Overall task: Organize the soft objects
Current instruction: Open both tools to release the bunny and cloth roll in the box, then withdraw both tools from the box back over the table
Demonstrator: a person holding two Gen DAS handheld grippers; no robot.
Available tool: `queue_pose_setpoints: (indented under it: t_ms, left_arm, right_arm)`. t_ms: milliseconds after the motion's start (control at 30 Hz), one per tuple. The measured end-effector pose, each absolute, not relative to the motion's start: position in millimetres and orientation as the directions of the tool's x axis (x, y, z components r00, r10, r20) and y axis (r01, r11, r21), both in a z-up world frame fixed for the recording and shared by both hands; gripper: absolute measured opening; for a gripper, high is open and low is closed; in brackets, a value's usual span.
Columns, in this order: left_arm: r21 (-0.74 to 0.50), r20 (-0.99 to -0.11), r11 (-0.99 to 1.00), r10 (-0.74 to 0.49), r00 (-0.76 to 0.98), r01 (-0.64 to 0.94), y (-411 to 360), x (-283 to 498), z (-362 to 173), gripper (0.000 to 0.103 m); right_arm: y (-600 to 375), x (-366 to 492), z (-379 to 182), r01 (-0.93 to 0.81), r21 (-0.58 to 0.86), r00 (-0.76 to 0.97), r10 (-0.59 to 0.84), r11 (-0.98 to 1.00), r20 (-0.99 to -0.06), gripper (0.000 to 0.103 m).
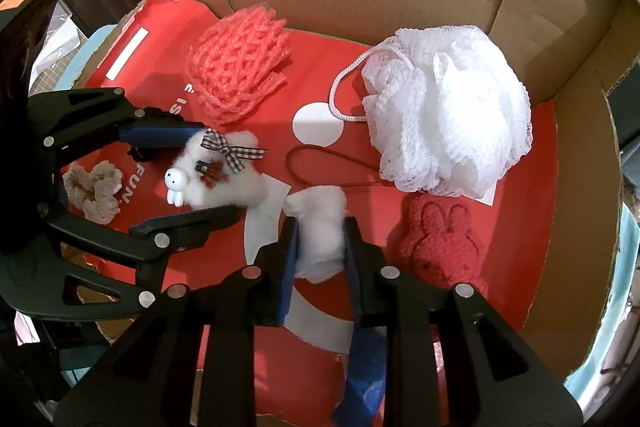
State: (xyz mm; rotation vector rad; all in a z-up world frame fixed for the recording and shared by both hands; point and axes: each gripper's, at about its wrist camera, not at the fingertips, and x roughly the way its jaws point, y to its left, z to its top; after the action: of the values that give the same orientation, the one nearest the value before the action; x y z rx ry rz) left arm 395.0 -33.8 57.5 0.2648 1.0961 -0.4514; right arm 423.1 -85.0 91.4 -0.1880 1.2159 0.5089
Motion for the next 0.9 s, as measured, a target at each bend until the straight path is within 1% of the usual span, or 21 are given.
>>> queue_pose_setpoints:
  t_ms: [33, 167, 300, 333, 367, 400, 633, 700, 767, 900]
  left_arm:
    - [-0.016, -0.898, 0.881, -0.221, 0.380, 0.474, -33.1, 395.1, 57.8, 0.059]
    - [-0.028, -0.891, 0.884, -0.234, 0.389, 0.466, -29.5, 393.2, 61.2, 0.067]
    - [-0.042, -0.886, 0.888, -0.245, 0.394, 0.458, -24.7, 391.4, 64.8, 0.067]
    - [-0.046, -0.885, 0.889, -0.248, 0.394, 0.456, -22.9, 390.5, 66.3, 0.068]
    - [-0.050, -0.884, 0.890, -0.251, 0.396, 0.453, -20.9, 389.2, 68.2, 0.069]
    - [-0.049, -0.883, 0.891, -0.250, 0.398, 0.451, -20.2, 388.2, 69.7, 0.069]
    - [-0.055, -0.865, 0.901, -0.258, 0.429, 0.431, -7.9, 372.3, 85.2, 0.071]
    - [-0.063, -0.857, 0.904, -0.266, 0.441, 0.424, -6.9, 365.2, 93.4, 0.076]
    - [-0.074, -0.844, 0.904, -0.282, 0.457, 0.421, -4.3, 356.2, 103.8, 0.077]
    - [-0.091, -0.808, 0.908, -0.307, 0.502, 0.409, -2.1, 330.5, 129.7, 0.084]
  right_arm:
    - [-86.3, 423.7, 92.6, -0.467, 0.131, 0.252, 0.274, 0.874, -0.928, 0.022]
    - [-86.8, 423.7, 91.8, -0.464, 0.126, 0.256, 0.269, 0.877, -0.928, 0.025]
    - [-87.8, 420.0, 90.5, -0.462, 0.111, 0.274, 0.261, 0.880, -0.926, 0.035]
    - [-87.9, 419.4, 90.4, -0.462, 0.112, 0.275, 0.262, 0.880, -0.925, 0.051]
    - [-88.5, 418.4, 91.5, -0.462, 0.117, 0.282, 0.271, 0.879, -0.920, 0.059]
    - [-89.1, 417.3, 92.2, -0.460, 0.106, 0.296, 0.265, 0.881, -0.918, 0.062]
    - [-93.2, 407.3, 106.5, -0.450, 0.085, 0.334, 0.256, 0.889, -0.907, 0.062]
    - [-93.9, 401.6, 113.8, -0.447, 0.077, 0.347, 0.252, 0.891, -0.903, 0.062]
    - [-97.2, 395.6, 122.7, -0.442, 0.070, 0.363, 0.250, 0.894, -0.898, 0.062]
    - [-105.9, 375.5, 144.2, -0.427, 0.057, 0.402, 0.246, 0.903, -0.882, 0.063]
